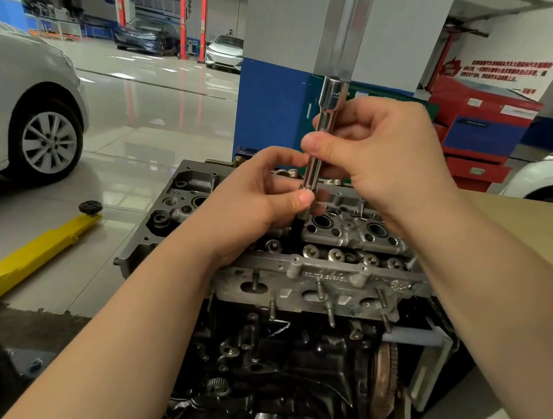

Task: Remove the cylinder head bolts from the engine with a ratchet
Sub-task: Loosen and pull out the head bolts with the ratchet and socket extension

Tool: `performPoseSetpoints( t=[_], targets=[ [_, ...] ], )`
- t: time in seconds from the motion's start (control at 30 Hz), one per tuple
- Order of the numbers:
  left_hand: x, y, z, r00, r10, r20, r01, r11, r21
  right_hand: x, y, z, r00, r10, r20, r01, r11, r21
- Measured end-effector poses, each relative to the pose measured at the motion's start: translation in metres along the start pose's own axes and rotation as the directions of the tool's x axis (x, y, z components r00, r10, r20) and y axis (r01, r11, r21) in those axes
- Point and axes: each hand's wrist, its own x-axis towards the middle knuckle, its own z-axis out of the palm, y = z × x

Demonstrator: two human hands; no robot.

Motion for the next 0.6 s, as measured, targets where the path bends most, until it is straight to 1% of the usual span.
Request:
performPoseSetpoints(
  t=[0.03, 0.1, 0.13, 0.17, 0.2, 0.27, 0.33, 0.37, 0.4, 0.47, 0.53, 0.6],
  targets=[
    [0.0, 0.0, 0.0, 0.999, 0.022, -0.024, -0.02, 0.999, 0.044, 0.0, 0.0, 0.003, 0.998, -0.01, -0.056, 0.007, 0.999, -0.052],
    [0.001, -0.001, 0.001, 0.993, 0.089, -0.083, -0.068, 0.971, 0.227, -0.002, 0.0, 0.009, 0.988, -0.042, -0.148, 0.021, 0.99, -0.137],
    [0.001, -0.001, 0.002, 0.987, 0.117, -0.107, -0.082, 0.955, 0.287, -0.004, 0.0, 0.012, 0.985, -0.056, -0.164, 0.029, 0.986, -0.162],
    [0.002, -0.002, 0.002, 0.983, 0.132, -0.128, -0.088, 0.948, 0.305, -0.005, 0.0, 0.013, 0.985, -0.063, -0.158, 0.036, 0.985, -0.168],
    [0.002, -0.003, 0.003, 0.98, 0.136, -0.143, -0.089, 0.95, 0.299, -0.005, 0.001, 0.013, 0.989, -0.06, -0.133, 0.039, 0.987, -0.154],
    [0.003, -0.003, 0.003, 0.98, 0.133, -0.15, -0.089, 0.958, 0.271, -0.004, 0.003, 0.008, 0.999, -0.047, -0.026, 0.045, 0.996, -0.082],
    [0.002, -0.005, 0.001, 0.983, 0.127, -0.136, -0.093, 0.968, 0.232, -0.005, 0.005, -0.001, 0.992, -0.033, 0.12, 0.026, 0.998, 0.059],
    [0.002, -0.006, -0.001, 0.985, 0.124, -0.118, -0.096, 0.971, 0.217, -0.006, 0.005, -0.004, 0.985, -0.028, 0.169, 0.007, 0.993, 0.122],
    [0.002, -0.006, -0.003, 0.988, 0.121, -0.093, -0.1, 0.973, 0.209, -0.006, 0.004, -0.006, 0.982, -0.025, 0.187, -0.003, 0.989, 0.148],
    [0.001, -0.005, -0.004, 0.993, 0.114, -0.029, -0.107, 0.975, 0.192, -0.006, 0.001, -0.006, 0.989, -0.015, 0.149, -0.001, 0.994, 0.109],
    [0.0, -0.005, -0.004, 0.994, 0.101, 0.035, -0.105, 0.983, 0.151, -0.005, -0.003, -0.004, 0.998, 0.003, 0.065, -0.004, 1.0, 0.02],
    [-0.002, -0.003, -0.001, 0.994, 0.101, 0.032, -0.104, 0.987, 0.12, -0.006, -0.006, 0.001, 0.999, -0.016, -0.052, 0.011, 0.996, -0.089]
  ],
)
